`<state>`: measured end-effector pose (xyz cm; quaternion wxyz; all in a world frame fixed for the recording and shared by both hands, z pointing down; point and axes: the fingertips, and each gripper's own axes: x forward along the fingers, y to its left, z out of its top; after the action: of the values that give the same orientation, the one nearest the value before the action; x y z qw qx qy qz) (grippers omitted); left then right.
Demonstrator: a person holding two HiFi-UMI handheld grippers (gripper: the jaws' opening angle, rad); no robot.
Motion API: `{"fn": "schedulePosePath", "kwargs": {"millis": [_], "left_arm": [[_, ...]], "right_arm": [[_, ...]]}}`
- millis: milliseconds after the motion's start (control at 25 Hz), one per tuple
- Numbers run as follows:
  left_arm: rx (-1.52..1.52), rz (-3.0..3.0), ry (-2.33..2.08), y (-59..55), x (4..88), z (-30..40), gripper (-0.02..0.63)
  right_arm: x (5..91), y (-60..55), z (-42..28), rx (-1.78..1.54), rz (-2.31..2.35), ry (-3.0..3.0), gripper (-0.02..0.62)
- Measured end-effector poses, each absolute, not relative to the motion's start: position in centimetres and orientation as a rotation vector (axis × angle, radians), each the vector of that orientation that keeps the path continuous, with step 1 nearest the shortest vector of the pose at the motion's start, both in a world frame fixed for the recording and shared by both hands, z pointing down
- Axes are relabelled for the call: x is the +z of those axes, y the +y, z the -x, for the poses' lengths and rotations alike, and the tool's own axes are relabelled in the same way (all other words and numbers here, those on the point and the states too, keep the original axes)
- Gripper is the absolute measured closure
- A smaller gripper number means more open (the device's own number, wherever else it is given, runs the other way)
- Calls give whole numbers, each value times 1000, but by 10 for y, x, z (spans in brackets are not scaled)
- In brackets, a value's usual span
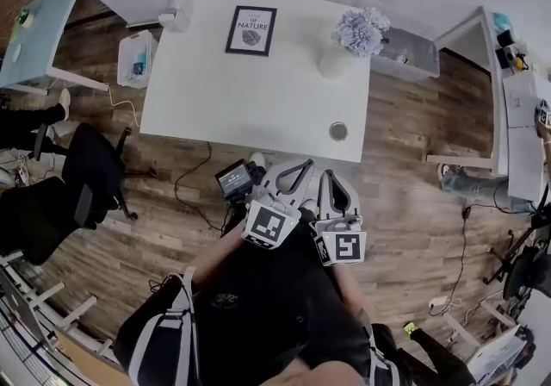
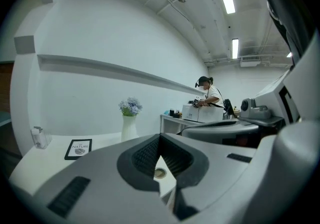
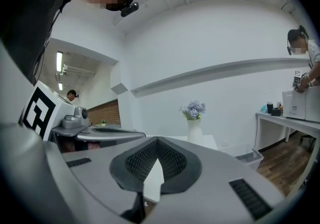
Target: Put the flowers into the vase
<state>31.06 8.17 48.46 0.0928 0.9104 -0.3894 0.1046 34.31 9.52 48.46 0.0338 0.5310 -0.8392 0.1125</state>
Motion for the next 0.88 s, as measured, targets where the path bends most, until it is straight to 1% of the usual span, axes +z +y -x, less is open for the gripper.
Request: {"fn": "schedulePosePath", "kwargs": {"millis": [200,400,880], "left_arm": [[351,-2698,-1219,144,485,-365,595],[389,-2676,-1277,184,482,-401,595],[385,-2681,-1333,220,467,-396,595]], "right_arm": [[483,146,-398,347,-1600,-2634,577],[478,181,-431,349,-1544,-2688,577],[469,227,-426,347,-1505,-2695,578]]}}
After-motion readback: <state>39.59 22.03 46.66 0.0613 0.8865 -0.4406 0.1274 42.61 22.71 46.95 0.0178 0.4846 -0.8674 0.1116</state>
